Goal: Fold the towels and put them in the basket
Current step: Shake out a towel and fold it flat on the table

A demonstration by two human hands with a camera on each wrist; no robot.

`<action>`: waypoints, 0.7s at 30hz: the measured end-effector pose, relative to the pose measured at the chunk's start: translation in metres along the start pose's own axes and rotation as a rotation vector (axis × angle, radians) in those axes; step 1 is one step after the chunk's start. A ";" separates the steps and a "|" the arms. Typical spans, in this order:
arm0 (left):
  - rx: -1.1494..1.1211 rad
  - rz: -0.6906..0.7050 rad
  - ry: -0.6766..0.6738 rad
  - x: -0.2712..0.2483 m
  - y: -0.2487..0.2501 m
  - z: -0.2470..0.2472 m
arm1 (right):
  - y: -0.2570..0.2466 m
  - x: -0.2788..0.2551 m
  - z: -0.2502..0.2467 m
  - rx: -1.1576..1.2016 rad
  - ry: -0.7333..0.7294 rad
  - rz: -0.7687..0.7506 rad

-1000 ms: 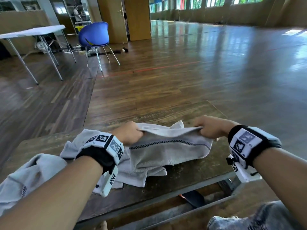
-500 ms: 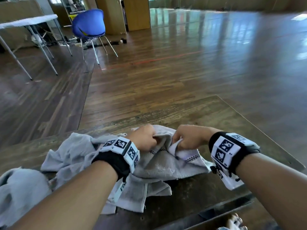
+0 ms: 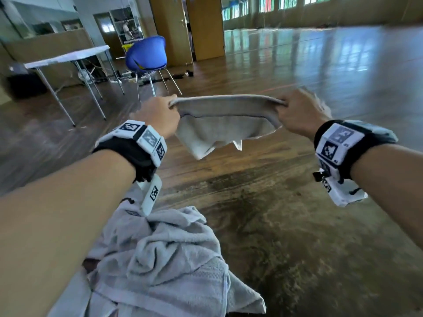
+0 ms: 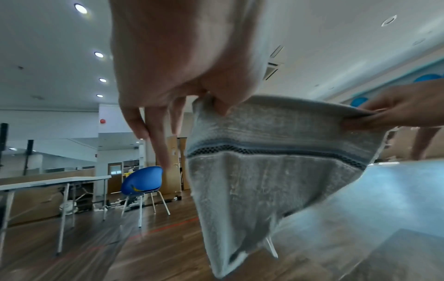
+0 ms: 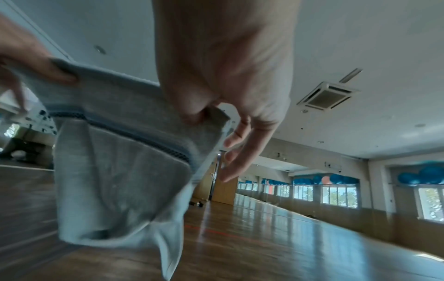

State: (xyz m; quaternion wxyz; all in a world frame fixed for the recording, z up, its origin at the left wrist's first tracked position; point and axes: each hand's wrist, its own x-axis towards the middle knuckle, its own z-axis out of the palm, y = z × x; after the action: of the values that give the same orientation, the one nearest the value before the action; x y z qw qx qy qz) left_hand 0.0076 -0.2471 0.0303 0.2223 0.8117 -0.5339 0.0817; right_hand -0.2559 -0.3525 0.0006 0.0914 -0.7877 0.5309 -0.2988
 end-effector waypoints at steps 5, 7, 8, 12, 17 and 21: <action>-0.315 -0.081 -0.205 -0.003 -0.010 0.011 | 0.002 0.000 0.000 -0.091 -0.180 0.171; -0.630 -0.230 -0.281 -0.007 -0.008 0.020 | 0.001 0.001 0.007 0.006 -0.316 0.275; -0.761 -0.292 -0.308 -0.010 -0.008 0.024 | 0.002 0.000 0.011 0.096 -0.353 0.339; -0.696 -0.199 -0.266 -0.008 -0.015 0.039 | 0.013 0.002 0.021 0.215 -0.365 0.339; -0.597 0.000 -0.106 -0.009 -0.018 0.037 | 0.026 0.005 0.019 0.398 -0.076 0.080; -0.438 -0.037 -0.247 -0.019 -0.023 0.046 | 0.033 -0.008 0.016 0.031 -0.161 -0.064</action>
State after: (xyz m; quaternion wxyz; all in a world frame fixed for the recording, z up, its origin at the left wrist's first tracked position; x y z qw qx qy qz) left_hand 0.0158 -0.2440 -0.0241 0.3274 0.7577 -0.5470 -0.1396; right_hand -0.2745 -0.3621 -0.0305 0.1365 -0.8242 0.4917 -0.2454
